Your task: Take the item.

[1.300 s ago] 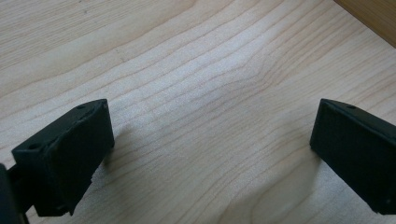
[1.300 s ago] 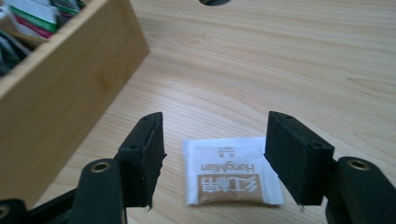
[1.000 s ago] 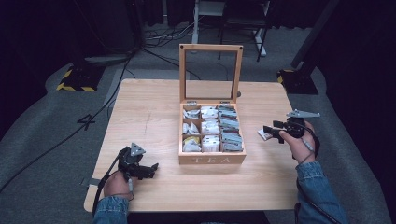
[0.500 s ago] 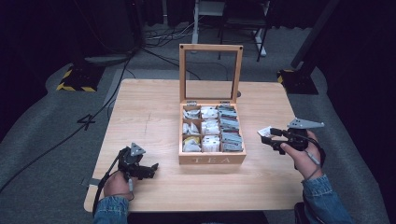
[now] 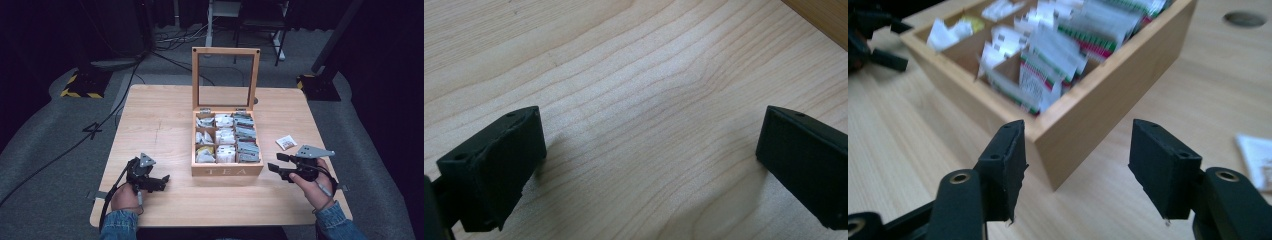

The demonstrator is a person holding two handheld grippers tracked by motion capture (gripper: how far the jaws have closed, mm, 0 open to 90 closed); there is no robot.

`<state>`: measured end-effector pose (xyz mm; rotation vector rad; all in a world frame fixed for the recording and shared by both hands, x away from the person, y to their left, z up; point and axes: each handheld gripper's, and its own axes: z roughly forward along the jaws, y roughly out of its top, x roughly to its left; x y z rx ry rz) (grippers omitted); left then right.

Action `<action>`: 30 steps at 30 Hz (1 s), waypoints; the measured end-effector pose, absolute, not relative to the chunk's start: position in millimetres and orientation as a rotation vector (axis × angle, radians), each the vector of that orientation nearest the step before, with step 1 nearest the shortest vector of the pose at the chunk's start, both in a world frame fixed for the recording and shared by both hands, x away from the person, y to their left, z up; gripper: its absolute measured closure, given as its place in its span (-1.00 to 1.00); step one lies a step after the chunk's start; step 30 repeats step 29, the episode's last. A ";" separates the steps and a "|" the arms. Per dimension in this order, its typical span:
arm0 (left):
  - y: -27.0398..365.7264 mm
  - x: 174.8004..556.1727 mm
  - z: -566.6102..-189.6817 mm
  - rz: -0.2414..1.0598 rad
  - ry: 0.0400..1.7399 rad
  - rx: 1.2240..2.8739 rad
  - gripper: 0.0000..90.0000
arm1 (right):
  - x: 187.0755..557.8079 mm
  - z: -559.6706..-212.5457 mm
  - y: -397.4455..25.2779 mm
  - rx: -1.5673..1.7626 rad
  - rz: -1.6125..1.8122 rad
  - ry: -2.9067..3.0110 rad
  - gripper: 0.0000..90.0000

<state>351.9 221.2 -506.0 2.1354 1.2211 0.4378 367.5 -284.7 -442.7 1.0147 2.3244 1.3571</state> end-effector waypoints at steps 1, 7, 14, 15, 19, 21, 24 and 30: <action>221.2 351.8 -506.0 0.438 1.221 2.136 -1.00 | 367.4 -447.1 -283.0 1.015 1.344 2.348 -0.11; 221.3 351.9 -506.0 0.438 1.221 2.136 -1.00 | 368.0 -470.0 -271.4 0.964 1.208 2.491 -0.17; 221.3 351.9 -506.0 0.438 1.221 2.136 -1.00 | 369.8 -484.2 -259.3 0.906 1.117 2.580 -0.30; 221.2 351.9 -506.0 0.438 1.221 2.135 -1.00 | 370.4 -486.3 -258.2 0.904 1.098 2.587 -0.32; 221.2 351.9 -506.0 0.438 1.221 2.136 -1.00 | 372.6 -494.5 -255.6 0.886 1.045 2.607 -0.41; 221.3 351.9 -506.0 0.438 1.221 2.136 -1.00 | 372.8 -494.9 -254.6 0.871 1.030 2.607 -0.51; 221.3 351.9 -506.0 0.438 1.221 2.136 -1.00 | 374.7 -503.2 -250.5 0.860 1.050 2.560 -0.88; 220.9 352.7 -505.8 0.432 1.223 2.139 -1.00 | 376.6 -505.9 -248.5 0.862 1.065 2.543 -0.94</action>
